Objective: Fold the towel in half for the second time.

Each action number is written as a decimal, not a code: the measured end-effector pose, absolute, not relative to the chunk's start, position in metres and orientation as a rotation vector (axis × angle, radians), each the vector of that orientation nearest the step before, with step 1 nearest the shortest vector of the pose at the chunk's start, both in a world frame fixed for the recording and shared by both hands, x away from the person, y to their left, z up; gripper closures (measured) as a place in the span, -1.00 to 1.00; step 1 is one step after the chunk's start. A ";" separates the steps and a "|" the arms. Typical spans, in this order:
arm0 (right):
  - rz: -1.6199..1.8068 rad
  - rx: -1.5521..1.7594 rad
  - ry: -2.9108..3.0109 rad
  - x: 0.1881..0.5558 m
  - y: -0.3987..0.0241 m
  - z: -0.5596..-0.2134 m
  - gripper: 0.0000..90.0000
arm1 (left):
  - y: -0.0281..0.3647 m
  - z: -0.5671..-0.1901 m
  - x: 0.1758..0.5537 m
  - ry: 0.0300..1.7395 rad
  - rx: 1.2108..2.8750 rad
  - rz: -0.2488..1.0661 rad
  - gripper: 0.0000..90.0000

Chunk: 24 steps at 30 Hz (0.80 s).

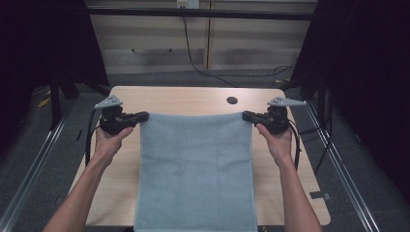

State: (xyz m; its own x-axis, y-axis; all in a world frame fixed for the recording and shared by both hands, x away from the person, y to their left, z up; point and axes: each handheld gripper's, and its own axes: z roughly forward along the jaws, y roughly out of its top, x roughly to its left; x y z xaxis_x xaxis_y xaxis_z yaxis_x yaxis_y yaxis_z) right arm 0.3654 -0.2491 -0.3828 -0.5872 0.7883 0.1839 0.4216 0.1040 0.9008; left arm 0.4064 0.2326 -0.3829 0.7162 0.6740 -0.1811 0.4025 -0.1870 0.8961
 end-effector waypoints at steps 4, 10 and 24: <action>1.478 1.183 2.012 0.375 -0.251 -0.369 0.91 | 0.230 -0.371 0.417 0.845 1.787 0.324 0.90; 1.500 1.146 1.997 0.373 -0.254 -0.358 0.91 | 0.230 -0.371 0.413 0.806 1.768 0.307 0.90; 1.522 1.063 2.117 0.290 -0.256 -0.406 0.91 | 0.245 -0.412 0.333 0.701 1.817 0.277 0.90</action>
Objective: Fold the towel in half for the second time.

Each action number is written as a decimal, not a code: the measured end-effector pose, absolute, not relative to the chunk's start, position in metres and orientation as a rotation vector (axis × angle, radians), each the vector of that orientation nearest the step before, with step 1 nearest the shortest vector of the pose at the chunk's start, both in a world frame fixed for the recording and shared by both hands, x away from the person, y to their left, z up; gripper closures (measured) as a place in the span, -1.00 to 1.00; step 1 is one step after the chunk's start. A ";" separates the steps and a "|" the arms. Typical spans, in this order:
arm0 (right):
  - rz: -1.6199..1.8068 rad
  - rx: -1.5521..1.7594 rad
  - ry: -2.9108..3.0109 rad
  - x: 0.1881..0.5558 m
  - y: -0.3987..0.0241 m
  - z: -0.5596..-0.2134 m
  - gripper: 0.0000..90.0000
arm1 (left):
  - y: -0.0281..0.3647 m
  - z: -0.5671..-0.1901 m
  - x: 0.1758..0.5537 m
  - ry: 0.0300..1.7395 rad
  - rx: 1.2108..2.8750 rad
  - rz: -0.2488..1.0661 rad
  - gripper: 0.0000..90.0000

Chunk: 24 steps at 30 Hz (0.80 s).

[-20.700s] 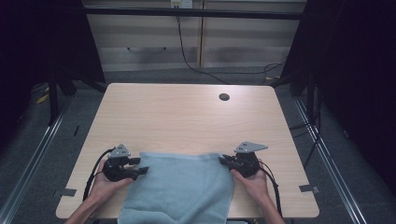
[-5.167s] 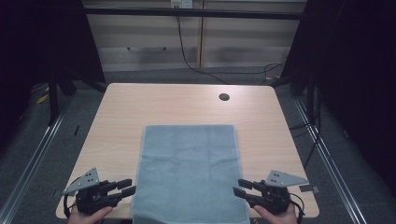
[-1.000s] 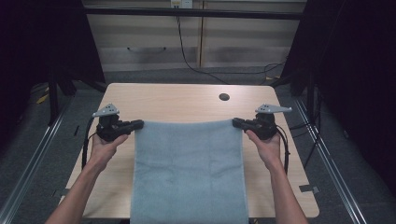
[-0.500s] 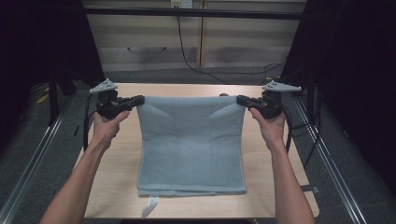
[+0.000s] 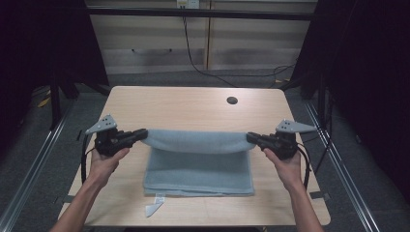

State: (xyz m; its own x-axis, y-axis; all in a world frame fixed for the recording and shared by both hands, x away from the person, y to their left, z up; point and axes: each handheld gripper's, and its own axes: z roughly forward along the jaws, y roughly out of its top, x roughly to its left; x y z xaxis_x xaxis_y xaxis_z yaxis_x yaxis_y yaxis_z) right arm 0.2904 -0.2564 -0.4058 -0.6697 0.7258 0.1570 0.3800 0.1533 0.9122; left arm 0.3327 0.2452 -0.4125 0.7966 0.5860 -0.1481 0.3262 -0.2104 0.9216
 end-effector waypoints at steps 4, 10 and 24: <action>1.544 1.071 2.163 0.266 -0.255 -0.422 0.90 | 0.252 -0.430 0.308 0.689 1.835 0.233 0.89; 1.544 1.098 2.252 0.239 -0.250 -0.454 0.74 | 0.260 -0.448 0.284 0.692 1.887 0.160 0.74; 1.516 1.257 2.039 0.211 -0.284 -0.462 0.20 | 0.298 -0.472 0.284 0.904 1.851 0.218 -0.05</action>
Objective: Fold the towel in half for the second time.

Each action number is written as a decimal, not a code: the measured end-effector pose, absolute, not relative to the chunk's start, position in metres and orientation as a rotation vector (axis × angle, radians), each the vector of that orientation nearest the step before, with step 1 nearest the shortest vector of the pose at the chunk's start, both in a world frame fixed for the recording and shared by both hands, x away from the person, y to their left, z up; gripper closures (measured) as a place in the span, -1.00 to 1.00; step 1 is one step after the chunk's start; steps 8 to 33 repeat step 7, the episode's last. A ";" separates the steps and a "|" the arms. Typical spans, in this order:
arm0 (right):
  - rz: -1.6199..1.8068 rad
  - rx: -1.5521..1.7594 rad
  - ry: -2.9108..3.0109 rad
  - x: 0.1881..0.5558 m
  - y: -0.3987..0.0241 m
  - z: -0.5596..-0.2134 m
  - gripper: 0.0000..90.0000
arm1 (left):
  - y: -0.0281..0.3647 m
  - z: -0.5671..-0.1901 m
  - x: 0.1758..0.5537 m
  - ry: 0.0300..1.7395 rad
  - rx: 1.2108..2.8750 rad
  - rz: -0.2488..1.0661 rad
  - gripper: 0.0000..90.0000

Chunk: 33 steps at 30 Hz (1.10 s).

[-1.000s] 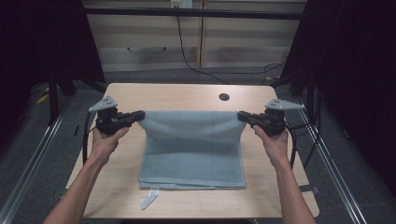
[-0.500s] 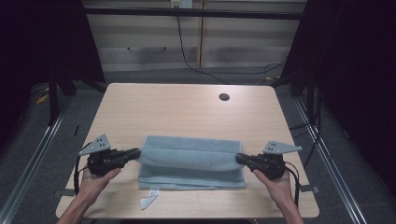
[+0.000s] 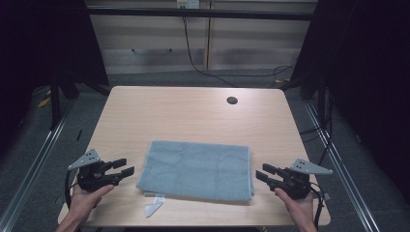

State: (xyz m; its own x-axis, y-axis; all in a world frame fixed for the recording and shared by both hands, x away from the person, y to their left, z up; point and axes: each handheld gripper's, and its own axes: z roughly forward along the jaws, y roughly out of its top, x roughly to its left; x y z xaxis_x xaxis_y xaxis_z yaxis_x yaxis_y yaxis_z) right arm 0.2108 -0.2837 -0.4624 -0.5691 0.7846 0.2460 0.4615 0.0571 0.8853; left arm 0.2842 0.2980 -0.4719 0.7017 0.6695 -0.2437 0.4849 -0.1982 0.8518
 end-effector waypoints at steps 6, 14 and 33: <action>1.467 1.325 1.949 0.209 -0.299 -0.465 0.06 | 0.302 -0.479 0.284 0.963 1.883 0.238 -0.26; 1.441 1.332 1.946 0.209 -0.300 -0.467 0.04 | 0.300 -0.480 0.284 0.963 1.889 0.232 -0.28; 1.441 1.332 1.946 0.209 -0.300 -0.467 0.04 | 0.300 -0.480 0.284 0.963 1.889 0.232 -0.28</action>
